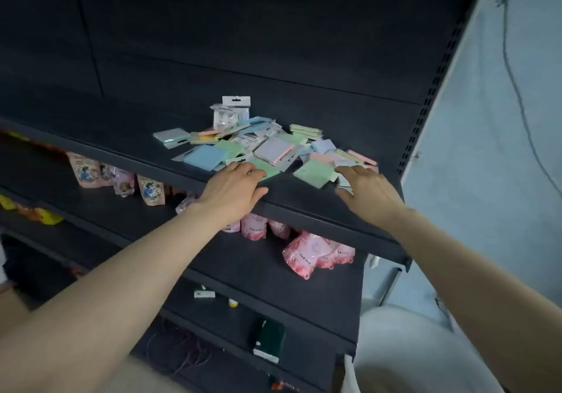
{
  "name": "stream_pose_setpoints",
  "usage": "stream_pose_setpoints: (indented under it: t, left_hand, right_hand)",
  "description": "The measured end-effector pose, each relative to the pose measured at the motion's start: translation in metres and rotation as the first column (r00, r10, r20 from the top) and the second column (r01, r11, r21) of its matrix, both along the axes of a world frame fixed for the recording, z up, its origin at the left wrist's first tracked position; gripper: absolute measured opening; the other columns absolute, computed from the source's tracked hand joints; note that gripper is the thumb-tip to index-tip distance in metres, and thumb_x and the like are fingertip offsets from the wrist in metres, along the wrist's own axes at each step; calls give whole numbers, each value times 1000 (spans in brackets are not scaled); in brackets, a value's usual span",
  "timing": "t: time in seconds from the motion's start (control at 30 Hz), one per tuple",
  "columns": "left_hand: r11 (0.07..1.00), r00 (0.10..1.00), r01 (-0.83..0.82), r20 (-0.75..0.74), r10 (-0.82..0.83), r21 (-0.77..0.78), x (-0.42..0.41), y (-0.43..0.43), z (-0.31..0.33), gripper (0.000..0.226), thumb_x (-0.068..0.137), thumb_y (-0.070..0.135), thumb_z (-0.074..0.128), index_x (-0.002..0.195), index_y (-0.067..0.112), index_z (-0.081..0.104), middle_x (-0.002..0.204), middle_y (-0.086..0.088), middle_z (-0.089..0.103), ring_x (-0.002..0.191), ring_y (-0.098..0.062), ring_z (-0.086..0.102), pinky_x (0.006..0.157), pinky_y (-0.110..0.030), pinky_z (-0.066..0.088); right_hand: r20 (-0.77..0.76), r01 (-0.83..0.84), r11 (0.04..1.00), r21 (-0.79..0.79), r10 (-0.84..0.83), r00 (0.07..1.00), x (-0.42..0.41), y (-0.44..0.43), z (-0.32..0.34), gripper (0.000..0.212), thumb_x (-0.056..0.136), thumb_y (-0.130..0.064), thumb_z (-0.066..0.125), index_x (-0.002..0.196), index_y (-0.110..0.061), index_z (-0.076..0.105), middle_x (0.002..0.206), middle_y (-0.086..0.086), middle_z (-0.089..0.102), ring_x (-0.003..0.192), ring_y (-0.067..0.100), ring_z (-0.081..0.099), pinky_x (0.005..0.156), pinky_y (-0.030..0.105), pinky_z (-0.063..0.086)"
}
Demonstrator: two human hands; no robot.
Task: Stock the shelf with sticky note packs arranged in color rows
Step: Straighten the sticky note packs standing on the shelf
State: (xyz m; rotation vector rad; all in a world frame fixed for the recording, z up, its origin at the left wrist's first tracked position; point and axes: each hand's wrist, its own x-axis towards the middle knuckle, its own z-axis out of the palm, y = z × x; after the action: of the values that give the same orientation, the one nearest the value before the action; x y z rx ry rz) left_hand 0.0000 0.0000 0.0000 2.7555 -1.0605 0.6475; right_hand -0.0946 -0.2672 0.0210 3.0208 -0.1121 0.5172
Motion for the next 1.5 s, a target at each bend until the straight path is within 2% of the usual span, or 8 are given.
stream_pose_setpoints:
  t: [0.4, 0.53, 0.67, 0.83, 0.93, 1.17, 1.33, 1.5]
  left_hand:
    - [988, 976, -142, -156, 150, 59, 78, -38, -4, 52, 98, 56, 25, 133, 27, 50, 134, -2, 50, 116, -26, 51, 86, -39, 48]
    - [984, 964, -172, -199, 178, 46, 96, -58, 6, 57, 93, 66, 23, 128, 28, 47, 127, -4, 50, 114, -27, 50, 84, -41, 49]
    - [990, 960, -135, -242, 139, 34, 118, -84, 8, 53, 95, 58, 34, 139, 29, 32, 144, -7, 38, 126, -33, 41, 93, -46, 45]
    - [975, 926, -195, -307, 218, 106, 140, -110, 14, 80, 83, 64, 54, 146, 29, 19, 143, -11, 38, 125, -40, 41, 96, -51, 45]
    - [975, 916, -207, -335, 220, 76, 142, -117, 15, 93, 77, 55, 64, 149, 22, 17, 136, -12, 48, 124, -40, 41, 98, -46, 42]
    - [989, 948, -133, -300, 109, -63, 131, -110, 13, 68, 81, 54, 63, 138, 27, 37, 129, -9, 51, 115, -35, 47, 94, -39, 38]
    - [964, 931, -138, -362, 47, -229, 121, -93, 22, 72, 83, 42, 66, 142, 36, 24, 133, -10, 34, 113, -37, 51, 93, -41, 44]
    - [944, 974, -85, -227, 11, -319, 118, -80, 28, 40, 98, 35, 42, 136, 23, 37, 110, -13, 56, 99, -35, 57, 82, -41, 45]
  right_hand:
    - [-67, 85, 994, 71, -80, 995, 88, -41, -12, 36, 95, -36, 43, 122, -12, 50, 119, 13, 58, 105, 34, 53, 82, 38, 39]
    - [-129, 105, 993, 61, -96, 987, 107, -42, -5, 54, 94, -57, 37, 129, -17, 48, 129, 8, 54, 117, 33, 49, 90, 39, 39]
    - [-232, 100, 995, -1, -97, 968, 124, -42, -2, 67, 90, -69, 32, 135, -21, 42, 137, 5, 52, 126, 35, 42, 101, 42, 34]
    - [-341, 113, 974, 195, -41, 939, 136, -44, 6, 79, 88, -65, 48, 149, -21, 27, 153, 10, 33, 141, 35, 21, 113, 42, 22]
    - [-297, 138, 963, 230, -66, 953, 131, -39, 14, 77, 86, -60, 58, 143, -13, 40, 142, 13, 42, 134, 31, 30, 107, 35, 24]
    - [-79, 132, 828, 544, -107, 991, 135, -41, 22, 52, 77, -44, 76, 118, -16, 59, 107, 2, 60, 107, 26, 55, 80, 31, 44]
    - [84, 35, 767, 641, -116, 990, 141, -28, 24, 40, 85, -40, 70, 104, -13, 48, 94, 5, 62, 84, 27, 57, 71, 35, 45]
    - [97, 14, 721, 693, -113, 989, 144, -21, 20, 27, 99, -25, 46, 124, -21, 54, 80, 1, 58, 60, 16, 49, 55, 28, 40]
